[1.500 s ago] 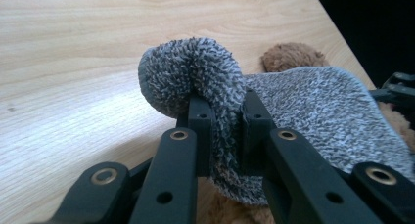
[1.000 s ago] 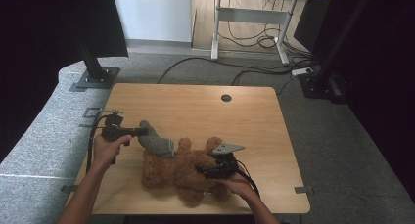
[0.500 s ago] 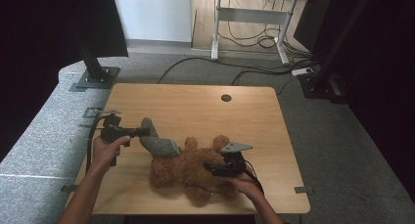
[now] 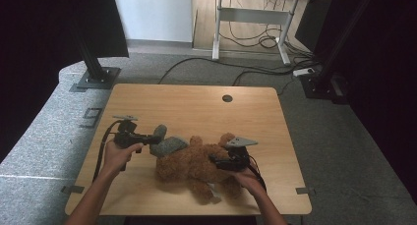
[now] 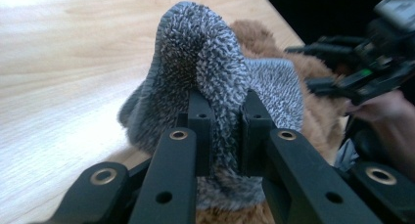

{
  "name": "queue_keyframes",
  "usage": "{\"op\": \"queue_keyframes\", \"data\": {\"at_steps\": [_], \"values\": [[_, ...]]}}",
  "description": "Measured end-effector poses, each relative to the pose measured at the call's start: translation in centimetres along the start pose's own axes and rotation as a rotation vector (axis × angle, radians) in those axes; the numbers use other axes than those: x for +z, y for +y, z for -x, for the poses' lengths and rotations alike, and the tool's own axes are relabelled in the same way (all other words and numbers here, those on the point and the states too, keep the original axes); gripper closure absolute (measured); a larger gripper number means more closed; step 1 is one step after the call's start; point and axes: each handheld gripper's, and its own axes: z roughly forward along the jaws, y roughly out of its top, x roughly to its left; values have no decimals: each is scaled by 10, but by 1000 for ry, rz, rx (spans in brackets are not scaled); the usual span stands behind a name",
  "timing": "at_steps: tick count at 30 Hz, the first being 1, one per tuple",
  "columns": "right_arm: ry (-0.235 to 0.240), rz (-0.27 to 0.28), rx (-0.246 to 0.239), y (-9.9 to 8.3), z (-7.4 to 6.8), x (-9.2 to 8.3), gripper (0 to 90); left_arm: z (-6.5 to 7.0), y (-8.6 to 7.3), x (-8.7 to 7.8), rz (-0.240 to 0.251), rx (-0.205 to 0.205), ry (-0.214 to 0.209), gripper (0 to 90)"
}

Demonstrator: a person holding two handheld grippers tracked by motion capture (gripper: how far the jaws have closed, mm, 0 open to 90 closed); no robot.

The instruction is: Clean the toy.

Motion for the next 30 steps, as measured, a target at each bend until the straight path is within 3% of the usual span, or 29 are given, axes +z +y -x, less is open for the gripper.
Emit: {"op": "queue_keyframes", "data": {"at_steps": [5, 11, 14, 17, 20, 27, 30], "values": [[-6, 6, -5, 0, -1, 0, 350, 2, 0, 5, -8, 1, 7, 790], [0, 7, 6, -1, 0, 0, 350, -1, -8, 2, -32, 36, 102, 799], [7, 12, 12, -2, 1, 0, 350, -9, -18, -5, -37, 27, 144, 802], [10, 13, 20, -3, 2, 1, 350, -20, -27, -15, -26, -5, 141, 802], [16, 14, 27, -3, 3, 1, 349, -24, -33, -27, 5, -29, 106, 802], [30, 18, 47, -4, 5, 2, 345, -16, -36, -41, 51, -3, 26, 801], [32, 18, 51, -5, 6, 2, 343, -13, -38, -48, 58, 14, 30, 800]]}}
